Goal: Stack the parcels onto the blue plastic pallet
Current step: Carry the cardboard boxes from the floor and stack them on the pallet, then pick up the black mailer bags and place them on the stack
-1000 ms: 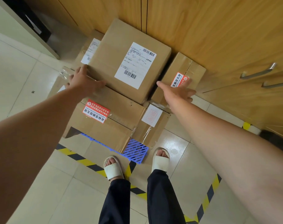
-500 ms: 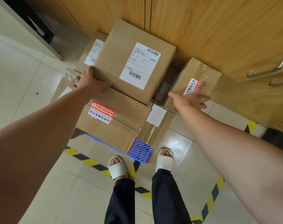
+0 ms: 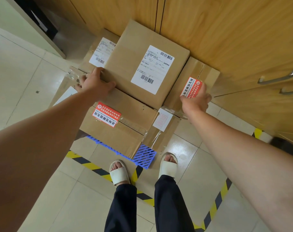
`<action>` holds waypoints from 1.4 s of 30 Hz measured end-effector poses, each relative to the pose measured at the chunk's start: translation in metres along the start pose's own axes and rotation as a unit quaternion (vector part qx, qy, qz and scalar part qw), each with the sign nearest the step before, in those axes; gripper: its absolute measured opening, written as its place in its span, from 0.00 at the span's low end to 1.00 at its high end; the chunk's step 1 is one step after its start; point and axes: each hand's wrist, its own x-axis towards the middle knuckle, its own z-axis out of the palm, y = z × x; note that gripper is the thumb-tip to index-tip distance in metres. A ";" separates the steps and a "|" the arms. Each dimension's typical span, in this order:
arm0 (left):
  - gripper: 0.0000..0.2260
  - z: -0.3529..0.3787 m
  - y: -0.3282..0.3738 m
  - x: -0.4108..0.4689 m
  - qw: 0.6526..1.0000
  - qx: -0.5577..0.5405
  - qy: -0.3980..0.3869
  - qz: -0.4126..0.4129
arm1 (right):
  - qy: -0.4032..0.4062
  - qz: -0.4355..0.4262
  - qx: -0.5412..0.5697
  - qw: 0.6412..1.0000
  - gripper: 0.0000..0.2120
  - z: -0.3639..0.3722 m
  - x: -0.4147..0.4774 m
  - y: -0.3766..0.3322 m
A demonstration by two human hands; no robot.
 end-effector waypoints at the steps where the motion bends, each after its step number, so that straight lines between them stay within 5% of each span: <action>1: 0.29 0.000 -0.001 0.004 1.000 0.019 0.003 0.012 | -0.004 0.000 0.018 1.000 0.45 -0.003 0.001 0.003; 4: 0.30 0.003 0.005 0.015 0.994 0.099 0.024 0.050 | -0.026 0.012 0.086 0.996 0.52 -0.008 0.001 0.011; 12: 0.35 -0.001 0.009 -0.004 0.994 0.089 0.026 0.050 | -0.065 0.056 0.154 0.984 0.48 -0.027 -0.012 0.015; 16: 0.37 0.001 0.000 -0.066 0.992 -0.033 0.122 0.022 | -0.069 0.084 0.142 0.984 0.43 -0.054 -0.037 0.018; 18: 0.40 0.012 -0.018 -0.103 0.976 -0.137 0.149 -0.079 | -0.077 0.110 0.127 0.983 0.41 -0.067 -0.058 0.022; 21: 0.50 0.037 -0.052 -0.143 0.857 -0.361 0.089 -0.356 | -0.085 0.140 0.115 0.980 0.39 -0.076 -0.093 0.035; 24: 0.40 0.065 -0.068 -0.159 0.731 -0.548 -0.127 -0.387 | -0.107 0.164 0.112 0.974 0.39 -0.068 -0.117 0.057; 26: 0.36 0.081 -0.065 -0.159 0.704 -0.587 -0.173 -0.362 | -0.118 0.188 0.107 0.969 0.38 -0.058 -0.127 0.075; 31: 0.31 0.101 -0.076 -0.156 0.661 -0.644 -0.149 -0.355 | -0.172 0.221 0.093 0.956 0.46 -0.036 -0.153 0.114; 37: 0.31 0.068 -0.100 -0.204 0.738 -0.557 -0.138 -0.356 | -0.229 0.196 0.025 0.953 0.39 -0.075 -0.200 0.117; 42: 0.22 -0.006 -0.087 -0.286 0.842 -0.440 -0.167 -0.264 | -0.248 0.124 -0.023 0.961 0.08 -0.176 -0.284 0.066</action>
